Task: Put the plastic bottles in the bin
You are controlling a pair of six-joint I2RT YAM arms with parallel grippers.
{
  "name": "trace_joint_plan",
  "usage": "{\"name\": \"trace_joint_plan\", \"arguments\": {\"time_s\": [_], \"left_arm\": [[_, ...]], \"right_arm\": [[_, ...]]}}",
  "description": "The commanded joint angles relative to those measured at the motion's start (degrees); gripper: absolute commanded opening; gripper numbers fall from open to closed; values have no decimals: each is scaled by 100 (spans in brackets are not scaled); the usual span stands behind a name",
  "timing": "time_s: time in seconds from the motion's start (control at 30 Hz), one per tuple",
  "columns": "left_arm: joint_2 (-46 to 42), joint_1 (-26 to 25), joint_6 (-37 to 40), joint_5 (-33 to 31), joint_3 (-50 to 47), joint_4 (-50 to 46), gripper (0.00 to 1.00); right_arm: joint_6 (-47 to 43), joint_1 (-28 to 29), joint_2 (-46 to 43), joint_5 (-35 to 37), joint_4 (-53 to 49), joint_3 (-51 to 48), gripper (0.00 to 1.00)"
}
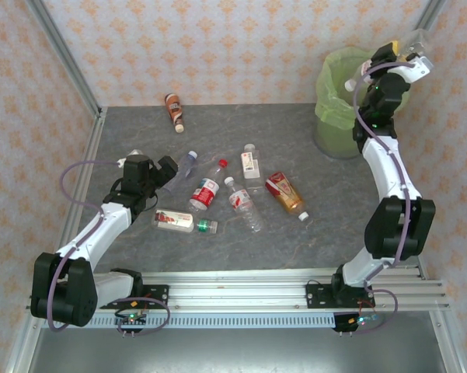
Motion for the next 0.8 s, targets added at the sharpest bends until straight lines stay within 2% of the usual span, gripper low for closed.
{"name": "trace_joint_plan", "arguments": {"time_s": [0.0, 0.17, 0.23, 0.53, 0.77], "left_arm": [[-194, -39, -42, -46, 44, -111, 100], [-332, -45, -32, -138, -14, -221, 100], [-347, -51, -54, -144, -31, -226, 100], [-327, -45, -94, -131, -46, -190, 100], [-234, -45, -93, -98, -9, -184, 100]], "right_arm": [[-899, -1, 304, 69, 614, 106, 48], [-1770, 2, 716, 3, 413, 332, 48], [-2138, 6, 854, -251, 179, 456, 48], [-2916, 28, 1176, -556, -580, 605, 49], [-3189, 16, 1734, -1009, -2167, 1411, 52]]}}
